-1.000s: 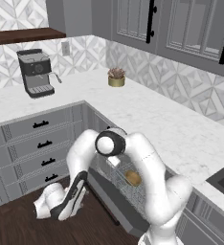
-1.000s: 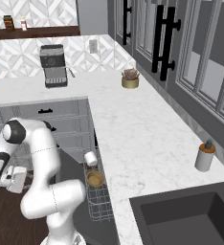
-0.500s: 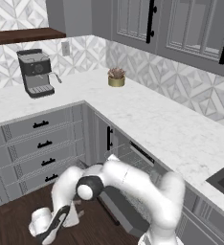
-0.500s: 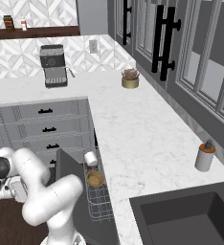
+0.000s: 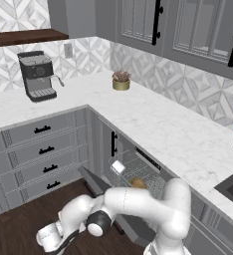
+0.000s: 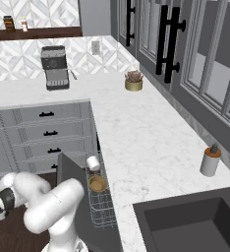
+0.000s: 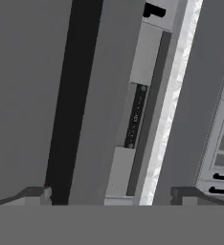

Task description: Pick up the cup and bowl from the counter, place them in the dishwasher, and close the dishwasher door.

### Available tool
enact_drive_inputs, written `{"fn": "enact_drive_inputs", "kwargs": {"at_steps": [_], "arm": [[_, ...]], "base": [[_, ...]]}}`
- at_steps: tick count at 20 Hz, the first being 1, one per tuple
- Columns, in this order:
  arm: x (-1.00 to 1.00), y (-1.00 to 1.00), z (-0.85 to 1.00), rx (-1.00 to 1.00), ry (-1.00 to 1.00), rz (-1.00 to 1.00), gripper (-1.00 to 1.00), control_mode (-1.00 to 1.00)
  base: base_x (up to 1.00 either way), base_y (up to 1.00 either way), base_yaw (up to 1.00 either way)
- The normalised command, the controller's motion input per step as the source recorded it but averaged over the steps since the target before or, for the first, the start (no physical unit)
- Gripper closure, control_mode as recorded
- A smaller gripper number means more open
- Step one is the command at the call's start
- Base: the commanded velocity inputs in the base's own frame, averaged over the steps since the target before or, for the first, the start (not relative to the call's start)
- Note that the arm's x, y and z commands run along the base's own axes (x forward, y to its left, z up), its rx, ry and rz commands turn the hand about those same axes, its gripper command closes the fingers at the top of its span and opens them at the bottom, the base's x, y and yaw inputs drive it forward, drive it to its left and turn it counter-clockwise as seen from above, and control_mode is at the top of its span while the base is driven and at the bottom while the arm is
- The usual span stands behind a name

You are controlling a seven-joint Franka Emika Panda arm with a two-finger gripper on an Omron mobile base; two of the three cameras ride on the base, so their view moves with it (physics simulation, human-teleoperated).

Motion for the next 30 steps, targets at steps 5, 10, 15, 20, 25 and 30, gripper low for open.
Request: {"fn": "enact_drive_inputs", "kwargs": {"at_steps": [5,10,15,20,25,30], "arm": [[0.35,0.01,-0.93,-0.03,0.11,-0.02,-1.0,-1.0],[0.37,0.01,-0.9,0.0,0.23,-0.04,-1.0,-1.0],[0.38,0.09,-0.81,-0.03,0.17,-0.06,-1.0,-1.0],[0.37,0.03,-0.87,-0.17,0.11,-0.1,-1.0,-1.0],[0.34,0.0,-0.91,-0.22,0.1,-0.09,-1.0,-1.0],[0.25,0.0,-0.76,-0.28,0.02,-0.1,-1.0,-1.0]], "base": [[0.0,0.0,0.0],[0.0,0.0,0.0],[0.0,0.0,0.0],[0.0,0.0,0.0],[0.0,0.0,0.0],[0.0,0.0,0.0]]}}
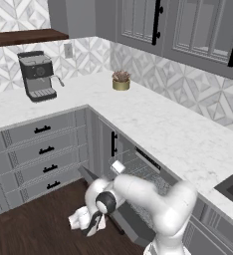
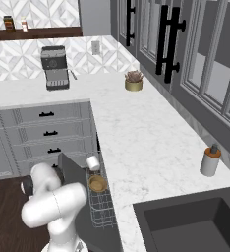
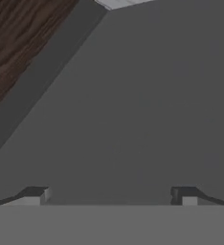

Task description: Pick up the cup and bowl from the counter, place them in the dishwasher, and close the dishwasher door.

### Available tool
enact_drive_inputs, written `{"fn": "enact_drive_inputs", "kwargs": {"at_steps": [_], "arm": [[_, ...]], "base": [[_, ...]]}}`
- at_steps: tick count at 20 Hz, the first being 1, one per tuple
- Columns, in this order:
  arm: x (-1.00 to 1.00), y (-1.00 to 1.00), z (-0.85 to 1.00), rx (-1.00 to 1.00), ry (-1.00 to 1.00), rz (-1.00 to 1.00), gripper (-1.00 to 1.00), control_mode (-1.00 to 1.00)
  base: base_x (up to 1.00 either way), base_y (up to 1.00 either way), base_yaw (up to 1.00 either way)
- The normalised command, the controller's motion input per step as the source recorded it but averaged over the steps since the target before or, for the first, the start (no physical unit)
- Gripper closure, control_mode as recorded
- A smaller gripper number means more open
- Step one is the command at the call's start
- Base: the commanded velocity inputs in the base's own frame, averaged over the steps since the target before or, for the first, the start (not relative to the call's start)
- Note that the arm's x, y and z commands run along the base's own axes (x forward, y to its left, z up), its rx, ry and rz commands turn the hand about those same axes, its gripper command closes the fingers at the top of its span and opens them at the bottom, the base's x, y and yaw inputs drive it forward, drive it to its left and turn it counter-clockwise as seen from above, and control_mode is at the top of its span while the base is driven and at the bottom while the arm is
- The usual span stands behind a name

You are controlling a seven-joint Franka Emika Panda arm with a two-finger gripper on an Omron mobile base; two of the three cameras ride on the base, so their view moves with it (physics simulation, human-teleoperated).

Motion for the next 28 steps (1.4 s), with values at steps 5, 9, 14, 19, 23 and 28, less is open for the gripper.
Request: {"fn": "enact_drive_inputs", "kwargs": {"at_steps": [5,9,14,19,23,28], "arm": [[0.17,-0.02,-0.29,-0.45,-0.1,-0.15,-1.0,-1.0],[0.16,-0.02,0.0,-0.52,-0.2,-0.18,-1.0,-1.0],[0.23,-0.12,0.0,-0.53,-0.2,-0.2,-1.0,-1.0],[0.51,-0.37,-0.03,-0.48,-0.11,-0.21,-1.0,-1.0],[0.67,-0.43,-0.2,-0.42,-0.05,-0.2,-1.0,-1.0],[0.66,-0.43,-0.33,-0.4,-0.02,-0.19,-1.0,-1.0]], "base": [[0.0,0.0,0.0],[0.0,0.0,0.0],[0.0,0.0,0.0],[0.0,0.0,0.0],[0.0,0.0,0.0],[0.0,0.0,0.0]]}}
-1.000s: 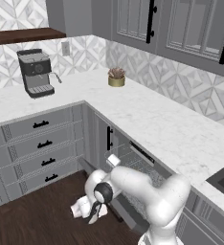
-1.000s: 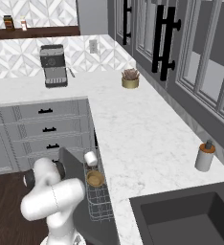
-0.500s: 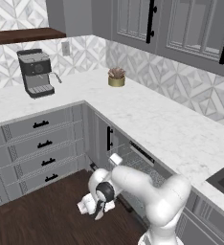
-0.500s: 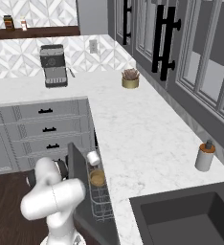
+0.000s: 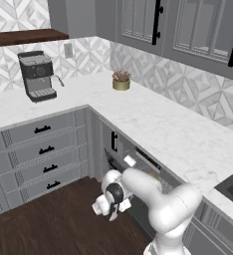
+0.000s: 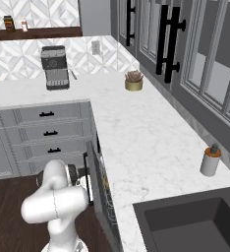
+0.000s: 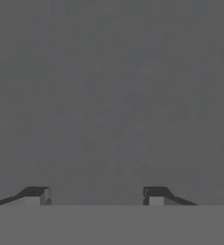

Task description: Pick up the cup and bowl from the counter, place them in the dishwasher, and close the dishwasher door.

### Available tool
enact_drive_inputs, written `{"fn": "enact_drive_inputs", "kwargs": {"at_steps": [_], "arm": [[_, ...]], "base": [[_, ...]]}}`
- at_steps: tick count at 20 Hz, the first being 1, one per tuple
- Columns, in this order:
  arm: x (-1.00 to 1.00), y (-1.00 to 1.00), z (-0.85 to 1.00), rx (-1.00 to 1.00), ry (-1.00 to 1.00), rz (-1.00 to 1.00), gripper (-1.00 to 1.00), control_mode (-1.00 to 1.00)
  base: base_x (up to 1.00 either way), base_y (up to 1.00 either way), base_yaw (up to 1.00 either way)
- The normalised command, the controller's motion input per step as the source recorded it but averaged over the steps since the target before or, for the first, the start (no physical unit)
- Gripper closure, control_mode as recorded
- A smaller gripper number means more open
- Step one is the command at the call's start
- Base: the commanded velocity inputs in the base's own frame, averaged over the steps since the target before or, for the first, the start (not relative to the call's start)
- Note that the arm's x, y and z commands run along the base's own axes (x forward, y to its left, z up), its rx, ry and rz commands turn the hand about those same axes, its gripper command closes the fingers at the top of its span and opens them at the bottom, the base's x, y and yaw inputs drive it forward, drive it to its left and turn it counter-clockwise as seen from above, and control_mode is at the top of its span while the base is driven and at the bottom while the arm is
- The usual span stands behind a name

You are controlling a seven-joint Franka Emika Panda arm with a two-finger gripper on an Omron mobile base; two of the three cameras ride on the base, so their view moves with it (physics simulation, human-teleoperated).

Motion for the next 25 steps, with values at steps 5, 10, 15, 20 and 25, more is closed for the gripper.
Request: {"fn": "enact_drive_inputs", "kwargs": {"at_steps": [5,10,15,20,25], "arm": [[0.52,-0.33,-0.51,-0.35,0.0,-0.16,-1.0,-1.0],[0.52,-0.39,-0.57,-0.27,0.0,-0.13,-1.0,-1.0],[0.5,-0.35,-0.55,-0.22,0.01,-0.11,-1.0,-1.0],[0.48,-0.49,-0.52,-0.16,0.03,-0.08,-1.0,-1.0],[0.27,-0.52,-0.41,-0.17,0.0,-0.06,-1.0,-1.0]], "base": [[0.0,0.0,0.0],[0.0,0.0,0.0],[0.0,0.0,0.0],[0.0,0.0,0.0],[0.0,0.0,0.0]]}}
